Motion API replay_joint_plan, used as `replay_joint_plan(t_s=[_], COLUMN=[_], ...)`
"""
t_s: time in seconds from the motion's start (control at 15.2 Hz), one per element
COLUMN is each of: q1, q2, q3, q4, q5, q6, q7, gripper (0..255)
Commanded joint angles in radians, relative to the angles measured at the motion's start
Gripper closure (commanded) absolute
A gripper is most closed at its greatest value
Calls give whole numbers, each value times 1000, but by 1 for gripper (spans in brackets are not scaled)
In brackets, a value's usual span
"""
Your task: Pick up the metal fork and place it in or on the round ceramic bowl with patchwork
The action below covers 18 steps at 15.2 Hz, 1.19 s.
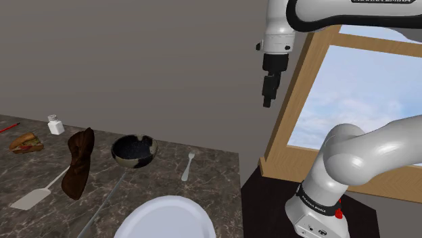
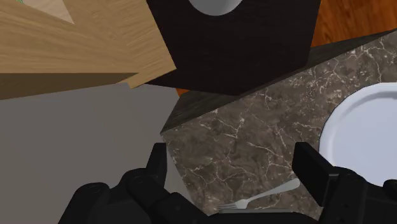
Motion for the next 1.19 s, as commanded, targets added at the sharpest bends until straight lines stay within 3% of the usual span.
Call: replay_joint_plan(t_s=[0.0, 0.53, 1.12], q1=[0, -33, -82], q2=[0, 116, 395], q3=[0, 154, 317], q4=[0, -116, -123], q5=[0, 157, 269], q6=[0, 245, 569], q7=[0, 339, 695], gripper=[0, 0, 0])
